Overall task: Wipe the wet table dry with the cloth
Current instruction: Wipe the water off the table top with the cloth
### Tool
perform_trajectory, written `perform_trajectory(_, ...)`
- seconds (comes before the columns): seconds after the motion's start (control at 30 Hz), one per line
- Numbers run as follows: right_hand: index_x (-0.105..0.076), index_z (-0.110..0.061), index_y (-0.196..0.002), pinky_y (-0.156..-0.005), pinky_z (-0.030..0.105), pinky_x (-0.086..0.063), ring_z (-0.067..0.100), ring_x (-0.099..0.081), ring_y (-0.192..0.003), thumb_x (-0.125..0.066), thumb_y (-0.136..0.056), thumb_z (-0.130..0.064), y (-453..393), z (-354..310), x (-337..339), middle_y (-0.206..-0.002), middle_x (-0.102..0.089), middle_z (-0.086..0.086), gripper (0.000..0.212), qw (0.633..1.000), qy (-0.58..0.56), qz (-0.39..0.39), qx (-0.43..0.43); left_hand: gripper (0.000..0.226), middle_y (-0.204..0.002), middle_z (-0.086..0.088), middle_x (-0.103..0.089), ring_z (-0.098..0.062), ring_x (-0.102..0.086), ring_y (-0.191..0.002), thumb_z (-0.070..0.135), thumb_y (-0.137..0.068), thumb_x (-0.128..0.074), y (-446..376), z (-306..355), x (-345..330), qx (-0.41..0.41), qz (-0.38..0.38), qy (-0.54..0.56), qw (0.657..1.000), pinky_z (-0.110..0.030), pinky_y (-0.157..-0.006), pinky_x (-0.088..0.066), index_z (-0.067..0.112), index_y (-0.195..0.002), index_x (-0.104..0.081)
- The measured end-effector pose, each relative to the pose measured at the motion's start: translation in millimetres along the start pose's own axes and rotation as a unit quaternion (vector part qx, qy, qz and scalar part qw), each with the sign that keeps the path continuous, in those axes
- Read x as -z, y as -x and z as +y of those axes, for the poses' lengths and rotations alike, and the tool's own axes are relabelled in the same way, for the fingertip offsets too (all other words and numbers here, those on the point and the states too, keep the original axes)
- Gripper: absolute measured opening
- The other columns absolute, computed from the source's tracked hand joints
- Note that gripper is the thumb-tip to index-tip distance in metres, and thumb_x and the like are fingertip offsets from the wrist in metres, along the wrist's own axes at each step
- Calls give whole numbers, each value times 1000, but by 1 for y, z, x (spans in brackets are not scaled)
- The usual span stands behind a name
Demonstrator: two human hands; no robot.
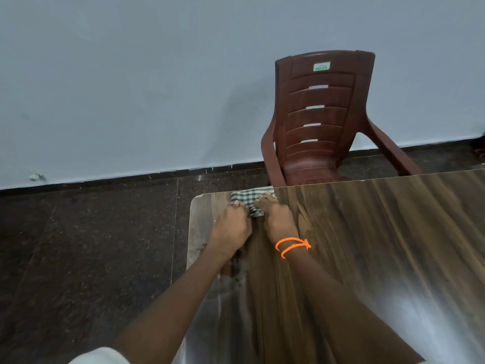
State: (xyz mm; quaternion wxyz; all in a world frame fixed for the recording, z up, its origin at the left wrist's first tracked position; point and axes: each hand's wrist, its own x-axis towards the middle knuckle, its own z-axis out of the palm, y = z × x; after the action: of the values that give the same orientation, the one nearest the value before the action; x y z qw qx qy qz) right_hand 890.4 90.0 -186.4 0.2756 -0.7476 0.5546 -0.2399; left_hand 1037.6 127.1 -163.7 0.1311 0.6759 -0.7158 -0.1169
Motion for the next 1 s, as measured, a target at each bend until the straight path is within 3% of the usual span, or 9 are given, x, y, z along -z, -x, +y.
perform_trajectory(0.2, -68, -12, -116, -109, 36, -37, 22, -46, -131, -46, -71, 16, 40, 23, 11, -128, -61, 10, 57, 999, 7, 52, 14, 29, -100, -7, -63, -26, -64, -83, 27, -84, -41, 22, 24, -9, -51, -34, -27, 998, -39, -71, -54, 13, -96, -63)
perform_trajectory(0.37, -70, -10, -112, -106, 31, -38, 26, -49, -128, -50, -73, 16, 5, 18, 17, -124, -63, 14, 51, 995, 2, 99, -30, 23, -98, -13, -66, -33, -64, -88, 20, -87, -46, -23, 35, 9, -15, -36, -45, 998, -42, -74, -52, 10, -93, -67)
perform_trajectory(0.47, -71, -9, -112, -106, 33, -38, 26, -48, -129, -49, -75, 11, -20, -3, 7, -127, -61, 16, 47, 996, -11, 81, -35, 23, -100, -14, -65, -35, -63, -93, 20, -87, -49, -35, 15, 21, 15, -23, -52, 998, -42, -76, -50, 9, -98, -67)
perform_trajectory(0.6, -68, -9, -116, -108, 28, -33, 23, -45, -132, -45, -82, -7, -30, -34, -18, -137, -53, 17, 41, 999, -28, 19, -36, 21, -91, -7, -65, -31, -62, -84, 25, -86, -46, -25, -31, 22, 14, -3, -83, 996, -41, -64, -41, 14, -86, -64)
perform_trajectory(0.73, -68, -8, -114, -103, 38, -42, 26, -45, -131, -49, -78, 11, 0, -48, -36, -133, -57, 15, 45, 999, -18, 29, 38, 34, -89, -6, -64, -28, -62, -82, 31, -80, -31, 0, -61, 12, 9, -4, -37, 999, -42, -73, -51, 16, -81, -62)
perform_trajectory(0.83, -69, -7, -113, -103, 34, -39, 25, -46, -130, -47, -77, 4, 32, -40, -39, -127, -62, 12, 44, 996, -4, 39, 77, 26, -95, -6, -62, -28, -63, -80, 30, -82, -38, 33, -54, 4, 12, 10, -13, 1000, -42, -69, -54, 16, -87, -59)
perform_trajectory(1.0, -68, -10, -116, -108, 24, -31, 23, -48, -128, -45, -74, 5, 54, -7, -16, -127, -62, 9, 50, 997, 27, 36, 56, 40, -109, -5, -60, -25, -62, -95, 32, -84, -31, 46, -13, -9, -27, -15, -11, 999, -41, -78, -54, 13, -104, -60)
